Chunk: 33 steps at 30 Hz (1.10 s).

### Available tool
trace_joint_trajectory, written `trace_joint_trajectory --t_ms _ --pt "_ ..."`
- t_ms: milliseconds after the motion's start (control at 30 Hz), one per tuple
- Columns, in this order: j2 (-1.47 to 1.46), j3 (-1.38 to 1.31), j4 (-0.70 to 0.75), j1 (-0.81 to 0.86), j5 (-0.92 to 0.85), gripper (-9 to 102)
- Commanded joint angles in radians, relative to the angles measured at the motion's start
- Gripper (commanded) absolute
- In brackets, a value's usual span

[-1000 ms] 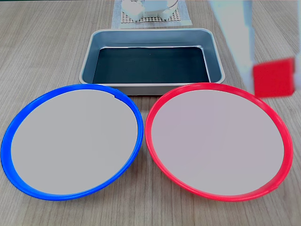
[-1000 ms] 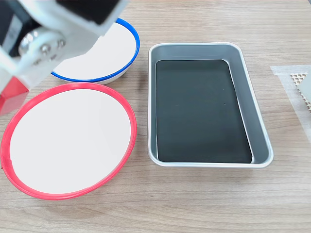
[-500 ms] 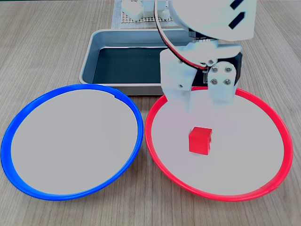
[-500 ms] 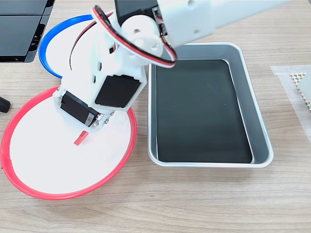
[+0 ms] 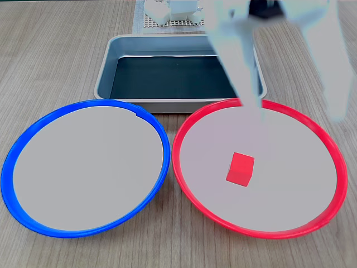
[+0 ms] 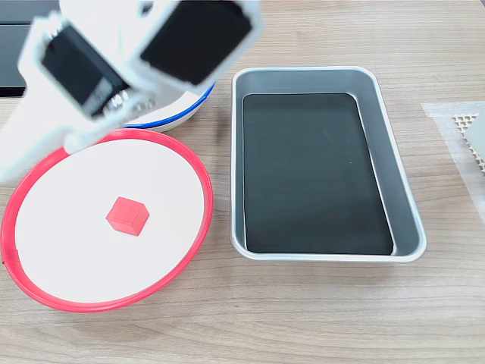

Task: Move a red block from tray to red dish

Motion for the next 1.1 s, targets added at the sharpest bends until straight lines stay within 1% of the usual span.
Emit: trace_joint_trajectory --t_ms 0,67,100,133,167,200,267,367,433,533,633,700,833,1000,1067 --pt "0.245 0.081 -0.17 0.046 0.356 0" --pt "0.38 0.241 -0.331 0.104 0.657 0" --pt "0.449 0.334 -0.408 0.126 0.767 0" --pt "0.52 0.442 -0.465 0.143 0.839 0" --pt "0.598 0.56 -0.523 0.156 0.877 0" --pt "0.712 0.741 -0.589 0.176 0.908 0" --pt "0.904 1.009 -0.595 0.206 0.899 -1" --pt "1.184 1.318 -0.502 0.242 0.819 0" --pt "1.376 1.46 -0.38 0.252 0.779 0" --pt "1.626 1.586 -0.169 0.252 0.772 0" --pt "1.767 1.649 -0.026 0.247 0.779 0" --pt "1.819 1.687 0.025 0.252 0.772 0" --pt "1.894 1.782 0.031 0.279 0.747 0" --pt "1.991 1.784 0.169 0.296 0.747 0" --pt "2.0 1.784 0.184 0.296 0.742 0"
